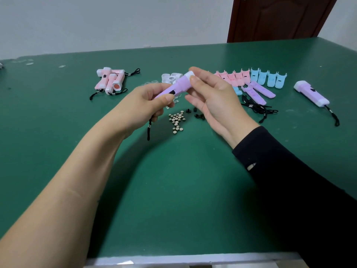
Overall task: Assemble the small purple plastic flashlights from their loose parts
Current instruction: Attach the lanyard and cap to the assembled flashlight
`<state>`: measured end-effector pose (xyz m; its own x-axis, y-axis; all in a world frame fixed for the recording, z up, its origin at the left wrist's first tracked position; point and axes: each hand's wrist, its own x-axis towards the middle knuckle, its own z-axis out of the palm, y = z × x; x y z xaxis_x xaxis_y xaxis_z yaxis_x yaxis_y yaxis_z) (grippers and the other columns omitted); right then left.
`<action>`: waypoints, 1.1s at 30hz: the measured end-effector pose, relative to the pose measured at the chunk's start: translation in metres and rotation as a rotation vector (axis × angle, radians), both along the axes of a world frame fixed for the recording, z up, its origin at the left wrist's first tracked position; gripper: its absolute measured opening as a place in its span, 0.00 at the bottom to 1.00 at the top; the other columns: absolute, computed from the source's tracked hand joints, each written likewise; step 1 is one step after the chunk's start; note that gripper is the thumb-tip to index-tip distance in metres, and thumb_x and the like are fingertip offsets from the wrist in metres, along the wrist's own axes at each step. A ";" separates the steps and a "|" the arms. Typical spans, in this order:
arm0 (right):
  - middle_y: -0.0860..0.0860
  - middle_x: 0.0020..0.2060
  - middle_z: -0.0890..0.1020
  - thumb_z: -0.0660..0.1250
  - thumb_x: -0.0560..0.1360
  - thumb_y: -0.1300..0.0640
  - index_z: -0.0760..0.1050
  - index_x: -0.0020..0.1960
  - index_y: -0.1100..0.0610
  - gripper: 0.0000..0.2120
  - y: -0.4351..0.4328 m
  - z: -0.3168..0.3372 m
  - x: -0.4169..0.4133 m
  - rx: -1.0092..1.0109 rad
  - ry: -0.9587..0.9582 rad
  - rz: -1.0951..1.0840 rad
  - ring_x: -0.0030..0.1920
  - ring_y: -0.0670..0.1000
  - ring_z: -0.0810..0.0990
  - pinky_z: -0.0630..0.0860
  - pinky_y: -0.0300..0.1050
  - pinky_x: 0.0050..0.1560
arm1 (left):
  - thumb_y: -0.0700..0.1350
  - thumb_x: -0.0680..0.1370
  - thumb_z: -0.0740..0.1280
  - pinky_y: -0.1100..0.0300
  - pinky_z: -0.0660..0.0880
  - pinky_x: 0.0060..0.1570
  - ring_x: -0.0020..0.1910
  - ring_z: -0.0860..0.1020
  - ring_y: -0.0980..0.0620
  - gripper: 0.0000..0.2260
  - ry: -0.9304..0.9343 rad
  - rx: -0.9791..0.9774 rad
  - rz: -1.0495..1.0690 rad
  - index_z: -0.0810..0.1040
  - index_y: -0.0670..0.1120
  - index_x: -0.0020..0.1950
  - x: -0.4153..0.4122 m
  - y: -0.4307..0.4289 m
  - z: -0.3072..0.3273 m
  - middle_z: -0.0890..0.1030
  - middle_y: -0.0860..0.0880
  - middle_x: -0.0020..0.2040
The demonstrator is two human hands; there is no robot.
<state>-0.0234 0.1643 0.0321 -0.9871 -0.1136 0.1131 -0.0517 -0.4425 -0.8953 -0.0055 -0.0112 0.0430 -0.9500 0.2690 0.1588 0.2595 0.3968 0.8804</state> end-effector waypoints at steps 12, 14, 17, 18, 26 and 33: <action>0.49 0.51 0.81 0.62 0.79 0.67 0.72 0.56 0.52 0.12 0.005 -0.002 -0.002 -0.046 0.124 0.153 0.51 0.44 0.81 0.78 0.40 0.53 | 0.44 0.81 0.64 0.75 0.68 0.46 0.43 0.75 0.64 0.13 0.368 -0.293 0.138 0.76 0.52 0.65 0.002 0.002 0.001 0.78 0.66 0.45; 0.49 0.50 0.82 0.64 0.77 0.68 0.71 0.55 0.52 0.13 0.007 -0.002 -0.003 0.003 0.148 0.166 0.51 0.46 0.80 0.77 0.40 0.53 | 0.43 0.81 0.64 0.77 0.67 0.47 0.44 0.75 0.67 0.14 0.404 -0.329 0.134 0.76 0.50 0.66 0.002 0.000 0.002 0.78 0.63 0.47; 0.47 0.47 0.84 0.68 0.74 0.69 0.72 0.52 0.54 0.14 0.010 -0.001 -0.005 0.082 0.205 0.147 0.48 0.47 0.80 0.77 0.41 0.51 | 0.44 0.81 0.64 0.78 0.65 0.47 0.46 0.74 0.74 0.14 0.398 -0.351 0.092 0.75 0.50 0.67 0.001 -0.005 0.003 0.77 0.65 0.50; 0.46 0.46 0.84 0.68 0.74 0.70 0.73 0.52 0.54 0.13 0.011 0.000 -0.005 0.108 0.222 0.143 0.47 0.47 0.81 0.78 0.41 0.50 | 0.45 0.81 0.64 0.78 0.65 0.47 0.46 0.73 0.74 0.14 0.394 -0.354 0.076 0.75 0.50 0.67 0.001 -0.006 0.003 0.77 0.65 0.50; 0.49 0.49 0.83 0.70 0.73 0.68 0.77 0.54 0.54 0.13 0.014 0.003 -0.005 0.304 0.328 0.076 0.50 0.44 0.81 0.76 0.37 0.51 | 0.47 0.81 0.64 0.74 0.66 0.38 0.36 0.73 0.66 0.11 0.335 -0.325 0.026 0.76 0.55 0.63 0.001 -0.012 0.006 0.79 0.60 0.43; 0.50 0.49 0.81 0.68 0.75 0.68 0.76 0.54 0.57 0.11 0.010 0.006 -0.003 0.442 0.371 -0.004 0.50 0.44 0.81 0.77 0.39 0.55 | 0.45 0.82 0.63 0.70 0.70 0.39 0.34 0.74 0.61 0.10 0.292 -0.299 -0.002 0.75 0.59 0.59 0.001 -0.014 0.005 0.81 0.64 0.42</action>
